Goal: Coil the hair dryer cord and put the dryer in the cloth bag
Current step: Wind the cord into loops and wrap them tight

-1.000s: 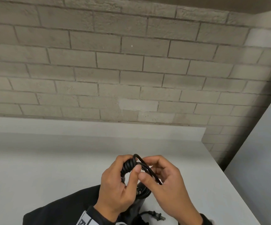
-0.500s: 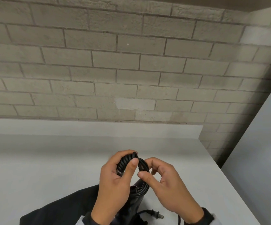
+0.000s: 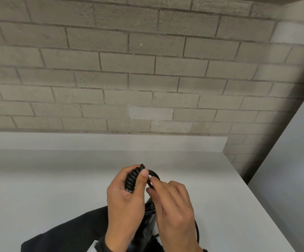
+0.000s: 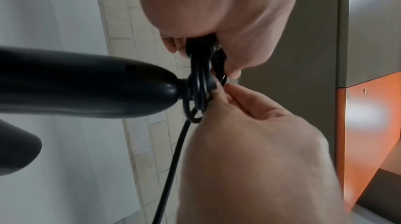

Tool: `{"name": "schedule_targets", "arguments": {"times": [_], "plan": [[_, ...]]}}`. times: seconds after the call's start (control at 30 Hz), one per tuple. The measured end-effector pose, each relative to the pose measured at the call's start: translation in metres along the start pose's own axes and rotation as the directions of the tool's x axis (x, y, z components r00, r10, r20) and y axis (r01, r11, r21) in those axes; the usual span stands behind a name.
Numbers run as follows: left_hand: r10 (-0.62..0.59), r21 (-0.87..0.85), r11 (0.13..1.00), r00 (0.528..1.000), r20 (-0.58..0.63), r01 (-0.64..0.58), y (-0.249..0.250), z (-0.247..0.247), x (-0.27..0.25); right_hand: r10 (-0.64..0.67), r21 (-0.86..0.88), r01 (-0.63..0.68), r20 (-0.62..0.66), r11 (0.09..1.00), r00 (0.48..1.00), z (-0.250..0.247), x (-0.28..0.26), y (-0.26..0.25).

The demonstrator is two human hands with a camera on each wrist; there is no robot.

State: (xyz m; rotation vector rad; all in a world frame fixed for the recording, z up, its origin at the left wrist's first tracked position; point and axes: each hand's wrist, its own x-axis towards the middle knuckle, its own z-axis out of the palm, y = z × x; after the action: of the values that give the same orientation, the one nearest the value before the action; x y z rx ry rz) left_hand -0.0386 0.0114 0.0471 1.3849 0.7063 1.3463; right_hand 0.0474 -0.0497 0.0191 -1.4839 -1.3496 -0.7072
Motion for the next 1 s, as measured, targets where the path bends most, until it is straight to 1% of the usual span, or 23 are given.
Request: {"name": "schedule_targets", "arguments": {"times": [0.1,0.13,0.17,0.2,0.23,0.27,0.3,0.33,0.37,0.4,0.43,0.5,0.53,0.57,0.6,0.63,0.67,0.73,0.8,0.9,0.93,0.97,1.0], "plan": [[0.028,0.021,0.999,0.999,-0.033,-0.028,0.0,0.001,0.0,0.055,0.027,-0.058,0.072,0.998,0.996,-0.001,0.004,-0.008],[0.039,0.024,0.999,0.999,-0.038,-0.038,0.0,0.002,-0.001,0.112,0.06,-0.12,0.114,0.991,0.987,-0.004,0.006,-0.011],[0.052,0.03,0.998,0.998,-0.041,-0.051,0.0,0.003,-0.001,0.214,0.104,-0.234,0.175,0.967,0.961,-0.008,0.01,-0.015],[0.068,0.041,0.997,0.997,-0.041,-0.067,-0.001,0.003,-0.001,0.339,0.158,-0.386,0.258,0.909,0.905,-0.013,0.016,-0.019],[0.089,0.062,0.994,0.995,-0.038,-0.087,-0.002,0.002,-0.001,0.452,0.208,-0.544,0.366,0.813,0.814,-0.018,0.021,-0.022],[0.112,0.09,0.99,0.993,-0.03,-0.109,-0.004,0.0,-0.001,0.528,0.247,-0.684,0.477,0.687,0.703,-0.023,0.027,-0.022],[0.139,0.121,0.983,0.99,-0.01,-0.137,-0.005,-0.001,0.0,0.563,0.277,-0.783,0.567,0.558,0.601,-0.029,0.035,-0.02],[0.17,0.155,0.973,0.985,0.021,-0.172,-0.006,-0.003,0.0,0.566,0.292,-0.848,0.642,0.442,0.516,-0.034,0.041,-0.016],[0.199,0.19,0.96,0.978,0.061,-0.207,-0.007,-0.005,0.001,0.557,0.291,-0.897,0.707,0.332,0.436,-0.039,0.049,-0.011],[0.224,0.217,0.946,0.969,0.102,-0.242,-0.007,-0.006,0.003,0.535,0.289,-0.93,0.761,0.226,0.367,-0.043,0.055,-0.005],[0.246,0.234,0.933,0.959,0.139,-0.274,-0.008,-0.008,0.005,0.497,0.292,-0.948,0.809,0.124,0.314,-0.047,0.061,0.0],[0.286,0.244,0.913,0.939,0.19,-0.328,-0.008,-0.011,0.01,0.401,0.287,-0.955,0.886,-0.078,0.234,-0.052,0.067,0.008],[0.302,0.247,0.904,0.931,0.207,-0.348,-0.008,-0.013,0.012,0.361,0.281,-0.946,0.909,-0.162,0.209,-0.053,0.068,0.011],[0.314,0.25,0.897,0.924,0.218,-0.364,-0.009,-0.013,0.013,0.339,0.282,-0.934,0.92,-0.218,0.199,-0.053,0.067,0.012],[0.322,0.246,0.894,0.919,0.228,-0.375,-0.009,-0.013,0.013,0.333,0.296,-0.926,0.919,-0.235,0.21,-0.053,0.065,0.014],[0.33,0.242,0.892,0.915,0.233,-0.383,-0.009,-0.013,0.013,0.336,0.321,-0.923,0.911,-0.215,0.238,-0.053,0.063,0.014],[0.337,0.239,0.89,0.913,0.23,-0.389,-0.009,-0.012,0.013,0.349,0.35,-0.924,0.894,-0.156,0.28,-0.053,0.06,0.013],[0.339,0.237,0.892,0.917,0.208,-0.384,-0.01,-0.013,0.014,0.393,0.404,-0.914,0.836,0.034,0.384,-0.055,0.053,0.009],[0.335,0.241,0.897,0.925,0.179,-0.371,-0.011,-0.014,0.016,0.447,0.431,-0.871,0.747,0.237,0.492,-0.055,0.04,0.004],[0.332,0.254,0.897,0.931,0.154,-0.362,-0.011,-0.015,0.016,0.449,0.394,-0.733,0.599,0.555,0.663,-0.053,0.019,-0.006],[0.33,0.255,0.897,0.931,0.153,-0.36,-0.011,-0.014,0.015,0.439,0.36,-0.676,0.55,0.643,0.71,-0.051,0.013,-0.008],[0.331,0.255,0.897,0.931,0.154,-0.361,-0.011,-0.012,0.013,0.423,0.328,-0.624,0.509,0.71,0.749,-0.05,0.01,-0.01],[0.336,0.255,0.895,0.929,0.155,-0.366,-0.012,-0.011,0.012,0.412,0.305,-0.592,0.487,0.746,0.77,-0.049,0.008,-0.011]]}}
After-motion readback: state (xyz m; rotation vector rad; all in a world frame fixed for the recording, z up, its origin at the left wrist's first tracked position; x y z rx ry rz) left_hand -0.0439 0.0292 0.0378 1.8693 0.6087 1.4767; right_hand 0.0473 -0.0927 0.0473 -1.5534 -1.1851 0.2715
